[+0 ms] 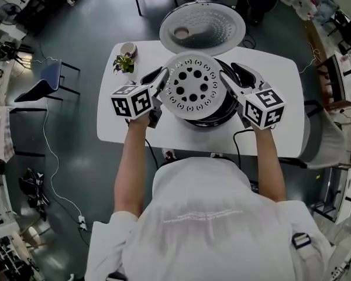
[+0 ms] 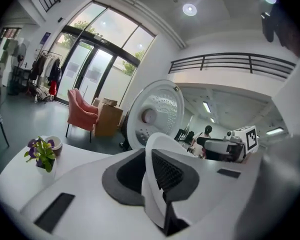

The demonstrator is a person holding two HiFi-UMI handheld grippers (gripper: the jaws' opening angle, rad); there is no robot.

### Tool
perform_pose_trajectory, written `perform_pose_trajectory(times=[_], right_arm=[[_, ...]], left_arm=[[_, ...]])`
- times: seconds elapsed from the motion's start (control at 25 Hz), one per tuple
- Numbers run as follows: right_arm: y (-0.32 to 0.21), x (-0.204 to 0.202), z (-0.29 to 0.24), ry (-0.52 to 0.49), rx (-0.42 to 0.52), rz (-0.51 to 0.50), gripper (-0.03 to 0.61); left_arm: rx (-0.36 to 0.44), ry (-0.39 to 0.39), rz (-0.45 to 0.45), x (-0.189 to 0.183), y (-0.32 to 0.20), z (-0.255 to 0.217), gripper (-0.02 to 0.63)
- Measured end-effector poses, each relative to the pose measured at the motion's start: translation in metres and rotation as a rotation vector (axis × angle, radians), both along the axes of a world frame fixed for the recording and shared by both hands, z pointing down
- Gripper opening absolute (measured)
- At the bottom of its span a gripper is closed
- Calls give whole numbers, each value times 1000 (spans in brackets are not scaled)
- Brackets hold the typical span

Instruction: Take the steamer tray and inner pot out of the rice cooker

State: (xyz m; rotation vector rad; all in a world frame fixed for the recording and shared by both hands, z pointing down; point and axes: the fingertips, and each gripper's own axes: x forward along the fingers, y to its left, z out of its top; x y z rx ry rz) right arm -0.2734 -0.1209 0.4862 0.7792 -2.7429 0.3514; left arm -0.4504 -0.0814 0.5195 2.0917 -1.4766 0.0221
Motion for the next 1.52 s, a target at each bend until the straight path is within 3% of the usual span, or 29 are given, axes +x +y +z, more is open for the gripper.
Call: perform_pose_trajectory(times=[0.12, 0.24, 0.32, 0.56, 0.72, 0.84, 0.92, 1.08, 1.52], right_arm=[[-6, 15, -25, -6, 15, -43, 201], [-44, 117, -94, -15, 37, -94, 201], [-57, 147, -120, -14, 45, -135, 201], [-57, 136, -135, 0, 25, -256, 201], [-57, 155, -154, 7, -6, -322, 201], [-53, 113, -172, 16, -49, -352, 201], [-42, 89, -163, 13, -95, -360, 201], [-17, 73, -92, 1, -175, -339, 196], [-15, 37, 3, 102, -279, -238, 198]], left_arm=[[28, 39, -61, 10, 2, -30, 48], [59, 64, -117, 109, -29, -102, 48], [70, 65, -158, 137, -37, -129, 48], [56, 72, -306, 120, -16, -140, 48], [41, 88, -392, 137, -2, -157, 48], [9, 122, -447, 98, 11, -166, 48], [-14, 137, -472, 75, 25, -153, 48], [-49, 151, -478, 58, 48, -82, 48], [-234, 216, -484, 15, 35, 47, 49]])
